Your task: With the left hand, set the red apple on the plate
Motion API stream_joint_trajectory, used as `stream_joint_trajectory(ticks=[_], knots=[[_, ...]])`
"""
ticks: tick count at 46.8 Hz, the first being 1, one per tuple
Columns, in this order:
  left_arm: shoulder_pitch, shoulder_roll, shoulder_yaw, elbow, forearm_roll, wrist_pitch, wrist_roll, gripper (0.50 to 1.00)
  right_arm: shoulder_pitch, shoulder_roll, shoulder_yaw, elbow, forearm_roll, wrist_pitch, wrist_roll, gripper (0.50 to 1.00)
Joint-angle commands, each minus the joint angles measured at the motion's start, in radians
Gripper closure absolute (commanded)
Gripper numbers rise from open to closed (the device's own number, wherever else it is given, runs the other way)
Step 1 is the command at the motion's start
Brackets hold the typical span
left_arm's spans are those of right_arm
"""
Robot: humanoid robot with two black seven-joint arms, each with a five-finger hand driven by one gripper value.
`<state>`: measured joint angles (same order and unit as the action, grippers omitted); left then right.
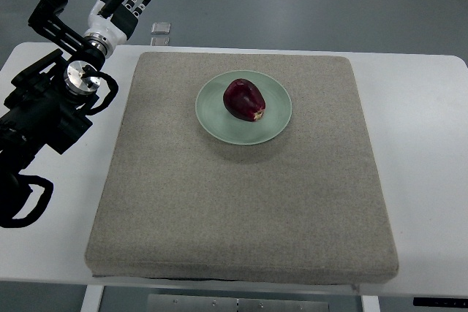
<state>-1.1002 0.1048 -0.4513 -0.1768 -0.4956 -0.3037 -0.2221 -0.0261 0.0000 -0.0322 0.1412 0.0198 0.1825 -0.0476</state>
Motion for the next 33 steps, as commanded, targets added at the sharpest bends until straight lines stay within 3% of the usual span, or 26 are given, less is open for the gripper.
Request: stream_joint_trajectory(ticks=[1, 33], knots=[[-0.001, -0.004, 0.002, 0.0, 0.002, 0.0, 0.0, 0.506, 0.0, 0.0, 0.0, 0.0, 0.0, 0.0, 0.0, 0.57], [0.011, -0.036, 0.011, 0.0, 0.008, 0.009, -0.003, 0.506, 0.0, 0.0, 0.0, 0.001, 0.0, 0.002, 0.0, 0.568]])
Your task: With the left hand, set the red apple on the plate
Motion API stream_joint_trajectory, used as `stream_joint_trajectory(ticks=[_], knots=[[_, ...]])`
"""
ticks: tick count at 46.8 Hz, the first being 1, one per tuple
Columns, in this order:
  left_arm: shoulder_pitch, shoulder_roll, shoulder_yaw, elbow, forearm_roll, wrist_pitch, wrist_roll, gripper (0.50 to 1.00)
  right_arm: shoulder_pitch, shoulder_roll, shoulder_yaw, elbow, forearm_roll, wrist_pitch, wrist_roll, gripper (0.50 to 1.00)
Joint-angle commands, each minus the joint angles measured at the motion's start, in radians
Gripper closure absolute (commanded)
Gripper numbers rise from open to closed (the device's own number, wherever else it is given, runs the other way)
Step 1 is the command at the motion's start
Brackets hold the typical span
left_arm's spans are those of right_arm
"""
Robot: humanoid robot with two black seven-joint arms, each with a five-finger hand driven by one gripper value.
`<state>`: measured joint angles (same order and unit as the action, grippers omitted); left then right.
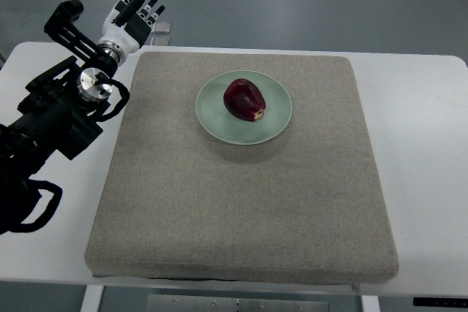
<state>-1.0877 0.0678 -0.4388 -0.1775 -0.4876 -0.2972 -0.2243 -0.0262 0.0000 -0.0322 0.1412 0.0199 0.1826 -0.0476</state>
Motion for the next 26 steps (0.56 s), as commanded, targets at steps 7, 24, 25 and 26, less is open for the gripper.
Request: stream_joint_trajectory(ticks=[7, 24, 25, 26], knots=[[-0.001, 0.004, -0.001, 0.003, -0.002, 0.007, -0.001, 0.506, 0.0, 0.0, -0.003, 0.001, -0.009, 0.003, 0.0, 0.568], [0.003, 0.004, -0.008, 0.003, -0.002, 0.01, -0.007, 0.506, 0.002, 0.0, -0.005, 0.031, -0.011, 0.017, -0.001, 0.57], [0.003, 0.004, -0.008, 0.003, -0.002, 0.01, -0.006, 0.506, 0.002, 0.0, -0.005, 0.034, -0.011, 0.017, -0.001, 0.568], [0.003, 0.004, -0.008, 0.003, -0.002, 0.01, -0.007, 0.506, 0.0, 0.0, -0.005, 0.034, -0.011, 0.017, -0.001, 0.57]])
